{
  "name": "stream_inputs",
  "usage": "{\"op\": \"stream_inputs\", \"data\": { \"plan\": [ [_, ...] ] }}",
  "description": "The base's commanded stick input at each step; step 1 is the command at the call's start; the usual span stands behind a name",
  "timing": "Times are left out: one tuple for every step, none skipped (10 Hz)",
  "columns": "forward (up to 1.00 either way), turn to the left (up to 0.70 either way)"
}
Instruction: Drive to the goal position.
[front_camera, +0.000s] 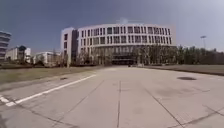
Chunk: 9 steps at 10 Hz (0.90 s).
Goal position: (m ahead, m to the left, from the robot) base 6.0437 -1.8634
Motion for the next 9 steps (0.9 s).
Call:
{"op": "stream_inputs", "data": {
  "plan": [
    [0.7,0.0],
    [0.7,0.0],
    [0.7,0.0],
    [0.7,0.0],
    [0.7,0.0],
    [0.7,0.0],
    [0.7,0.0],
    [0.7,0.0],
    [0.7,0.0]
  ]
}}
